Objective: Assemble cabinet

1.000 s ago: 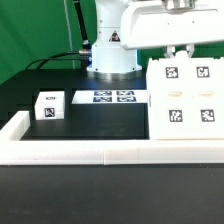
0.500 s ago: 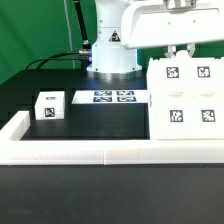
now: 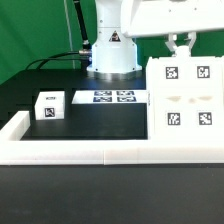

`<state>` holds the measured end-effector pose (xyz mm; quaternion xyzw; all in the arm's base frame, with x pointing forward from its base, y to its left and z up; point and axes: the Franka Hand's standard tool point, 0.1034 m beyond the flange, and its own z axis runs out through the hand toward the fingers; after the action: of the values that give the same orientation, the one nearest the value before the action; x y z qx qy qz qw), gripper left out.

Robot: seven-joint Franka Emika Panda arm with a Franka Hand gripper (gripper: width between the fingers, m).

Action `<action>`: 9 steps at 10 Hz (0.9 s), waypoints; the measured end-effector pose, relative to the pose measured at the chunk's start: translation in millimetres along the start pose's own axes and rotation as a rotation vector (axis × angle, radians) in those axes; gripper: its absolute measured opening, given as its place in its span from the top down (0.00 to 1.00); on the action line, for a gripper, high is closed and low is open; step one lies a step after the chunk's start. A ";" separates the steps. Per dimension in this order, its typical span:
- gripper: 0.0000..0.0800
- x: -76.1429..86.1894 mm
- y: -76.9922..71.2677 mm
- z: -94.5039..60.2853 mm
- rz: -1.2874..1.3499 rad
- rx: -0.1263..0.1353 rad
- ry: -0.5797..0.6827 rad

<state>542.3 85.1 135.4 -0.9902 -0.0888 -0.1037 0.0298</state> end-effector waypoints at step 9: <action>0.27 7.0 -1.0 0.5 -0.002 0.004 -0.011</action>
Offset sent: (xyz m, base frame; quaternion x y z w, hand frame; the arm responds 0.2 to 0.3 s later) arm 0.0000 0.0000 0.0000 0.0000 0.0000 0.0000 1.0000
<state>548.9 87.3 136.4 -0.9906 -0.0899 -0.0983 0.0310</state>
